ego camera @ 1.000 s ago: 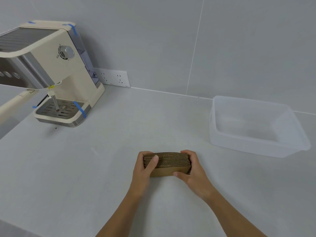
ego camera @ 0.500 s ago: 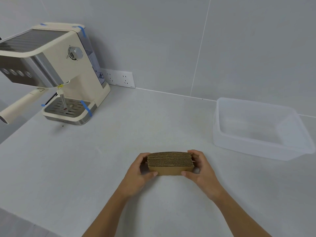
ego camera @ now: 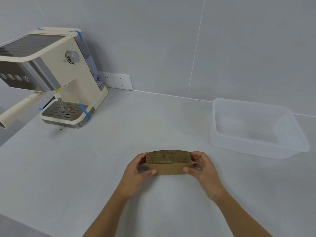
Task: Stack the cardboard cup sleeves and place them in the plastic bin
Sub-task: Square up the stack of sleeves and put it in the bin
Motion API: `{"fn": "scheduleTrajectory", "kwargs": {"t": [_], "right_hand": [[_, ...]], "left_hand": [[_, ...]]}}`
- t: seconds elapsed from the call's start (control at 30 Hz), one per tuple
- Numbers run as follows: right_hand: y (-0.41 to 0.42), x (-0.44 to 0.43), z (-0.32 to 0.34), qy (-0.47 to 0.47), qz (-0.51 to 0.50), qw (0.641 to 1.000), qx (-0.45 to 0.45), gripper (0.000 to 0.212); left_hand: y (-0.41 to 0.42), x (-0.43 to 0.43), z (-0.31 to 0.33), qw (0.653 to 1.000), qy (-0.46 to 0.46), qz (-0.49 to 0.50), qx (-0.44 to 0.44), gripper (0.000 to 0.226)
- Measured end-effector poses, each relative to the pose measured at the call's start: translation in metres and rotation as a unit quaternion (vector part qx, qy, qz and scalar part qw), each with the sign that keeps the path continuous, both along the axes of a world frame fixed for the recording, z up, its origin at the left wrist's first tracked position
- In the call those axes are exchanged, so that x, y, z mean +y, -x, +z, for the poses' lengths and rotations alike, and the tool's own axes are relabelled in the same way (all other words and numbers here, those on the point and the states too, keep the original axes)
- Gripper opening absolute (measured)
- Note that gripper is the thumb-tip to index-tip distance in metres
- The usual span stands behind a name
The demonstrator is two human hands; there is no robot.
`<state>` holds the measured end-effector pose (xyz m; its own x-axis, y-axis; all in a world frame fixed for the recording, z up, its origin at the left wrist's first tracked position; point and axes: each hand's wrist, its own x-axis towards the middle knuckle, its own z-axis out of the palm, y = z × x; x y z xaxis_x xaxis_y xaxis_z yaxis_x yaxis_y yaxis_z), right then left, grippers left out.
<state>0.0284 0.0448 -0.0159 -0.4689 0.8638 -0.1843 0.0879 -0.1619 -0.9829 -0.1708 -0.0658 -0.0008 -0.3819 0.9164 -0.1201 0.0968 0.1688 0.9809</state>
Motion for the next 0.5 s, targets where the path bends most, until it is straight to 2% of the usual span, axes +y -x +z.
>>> {"fn": "scheduleTrajectory", "kwargs": {"t": [0.2, 0.5], "right_hand": [[-0.005, 0.012, 0.023, 0.004, -0.044, 0.998, 0.055, 0.040], [-0.041, 0.043, 0.079, -0.064, -0.082, 0.988, 0.113, 0.040]], "left_hand": [[-0.010, 0.018, 0.022, 0.999, -0.030, 0.022, -0.009, 0.047], [-0.045, 0.064, 0.078, 0.996, -0.092, -0.009, 0.021, 0.050]]}}
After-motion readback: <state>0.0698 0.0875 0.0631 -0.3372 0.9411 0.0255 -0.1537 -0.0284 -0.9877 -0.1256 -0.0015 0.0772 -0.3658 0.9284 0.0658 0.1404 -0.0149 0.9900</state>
